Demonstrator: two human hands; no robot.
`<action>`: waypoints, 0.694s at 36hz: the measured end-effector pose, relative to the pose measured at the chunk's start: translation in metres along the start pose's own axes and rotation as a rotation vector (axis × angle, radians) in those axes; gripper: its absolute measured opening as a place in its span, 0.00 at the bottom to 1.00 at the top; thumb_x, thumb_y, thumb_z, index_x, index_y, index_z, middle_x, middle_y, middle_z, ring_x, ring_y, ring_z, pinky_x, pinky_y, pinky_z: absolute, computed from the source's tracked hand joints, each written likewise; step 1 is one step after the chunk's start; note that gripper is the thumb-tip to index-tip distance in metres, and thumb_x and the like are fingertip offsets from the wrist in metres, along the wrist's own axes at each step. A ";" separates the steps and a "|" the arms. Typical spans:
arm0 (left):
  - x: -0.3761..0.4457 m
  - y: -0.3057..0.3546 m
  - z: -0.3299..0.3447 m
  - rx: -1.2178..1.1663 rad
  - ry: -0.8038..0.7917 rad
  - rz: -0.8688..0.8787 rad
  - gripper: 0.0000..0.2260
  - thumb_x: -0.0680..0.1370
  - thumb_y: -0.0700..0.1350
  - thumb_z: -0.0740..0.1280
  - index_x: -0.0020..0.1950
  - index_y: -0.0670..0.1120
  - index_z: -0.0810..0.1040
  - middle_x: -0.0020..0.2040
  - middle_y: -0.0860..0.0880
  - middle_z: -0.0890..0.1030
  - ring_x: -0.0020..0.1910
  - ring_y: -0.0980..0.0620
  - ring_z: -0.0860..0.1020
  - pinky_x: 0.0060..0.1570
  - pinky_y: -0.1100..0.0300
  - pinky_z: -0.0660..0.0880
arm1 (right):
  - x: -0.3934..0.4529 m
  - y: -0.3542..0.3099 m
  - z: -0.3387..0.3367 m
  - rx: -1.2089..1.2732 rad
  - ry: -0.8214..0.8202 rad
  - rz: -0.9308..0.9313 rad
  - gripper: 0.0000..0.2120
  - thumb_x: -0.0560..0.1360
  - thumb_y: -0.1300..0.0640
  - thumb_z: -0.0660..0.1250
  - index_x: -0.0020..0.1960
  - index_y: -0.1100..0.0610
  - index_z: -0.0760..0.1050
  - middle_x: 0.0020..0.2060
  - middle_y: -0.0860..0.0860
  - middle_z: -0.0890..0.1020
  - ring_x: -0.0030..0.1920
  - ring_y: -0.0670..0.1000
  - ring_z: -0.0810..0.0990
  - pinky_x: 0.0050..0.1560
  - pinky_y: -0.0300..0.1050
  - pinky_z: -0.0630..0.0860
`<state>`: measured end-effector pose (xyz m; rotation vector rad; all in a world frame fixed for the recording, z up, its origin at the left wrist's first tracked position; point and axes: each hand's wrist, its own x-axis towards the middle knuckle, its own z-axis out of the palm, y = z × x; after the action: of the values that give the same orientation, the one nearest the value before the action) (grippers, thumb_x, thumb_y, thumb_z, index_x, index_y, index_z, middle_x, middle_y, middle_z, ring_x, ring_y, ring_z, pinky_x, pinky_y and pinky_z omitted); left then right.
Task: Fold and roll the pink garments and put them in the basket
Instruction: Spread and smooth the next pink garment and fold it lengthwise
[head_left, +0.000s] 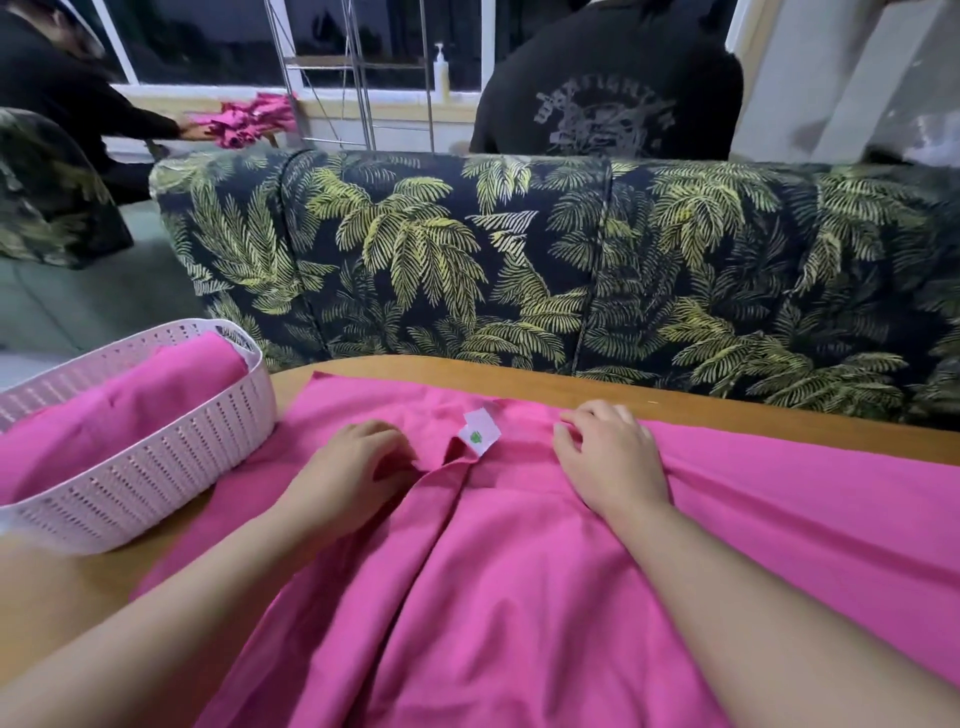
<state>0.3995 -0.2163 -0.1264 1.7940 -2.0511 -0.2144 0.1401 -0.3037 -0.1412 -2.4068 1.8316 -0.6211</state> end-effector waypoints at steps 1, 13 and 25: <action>0.000 0.000 0.001 -0.034 0.044 -0.014 0.18 0.70 0.57 0.61 0.44 0.45 0.82 0.44 0.48 0.81 0.43 0.46 0.79 0.47 0.50 0.77 | 0.000 0.000 0.000 0.002 0.003 0.000 0.16 0.79 0.47 0.57 0.59 0.49 0.79 0.57 0.47 0.78 0.58 0.52 0.72 0.59 0.48 0.68; 0.000 -0.011 -0.048 -0.392 0.440 -0.261 0.23 0.74 0.26 0.57 0.45 0.53 0.81 0.37 0.53 0.80 0.25 0.63 0.71 0.27 0.71 0.67 | 0.001 0.000 0.001 0.002 0.012 -0.009 0.16 0.79 0.48 0.57 0.59 0.49 0.79 0.56 0.47 0.78 0.57 0.52 0.72 0.58 0.48 0.68; 0.031 0.014 -0.046 -0.808 0.542 -0.546 0.17 0.70 0.46 0.75 0.32 0.43 0.68 0.27 0.44 0.67 0.26 0.52 0.65 0.26 0.61 0.64 | 0.000 0.000 0.001 0.017 0.022 -0.007 0.15 0.79 0.48 0.58 0.58 0.50 0.80 0.56 0.48 0.78 0.57 0.53 0.72 0.58 0.49 0.68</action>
<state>0.4021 -0.2374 -0.0734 1.5795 -0.8745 -0.5449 0.1404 -0.3038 -0.1418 -2.4065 1.8200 -0.6637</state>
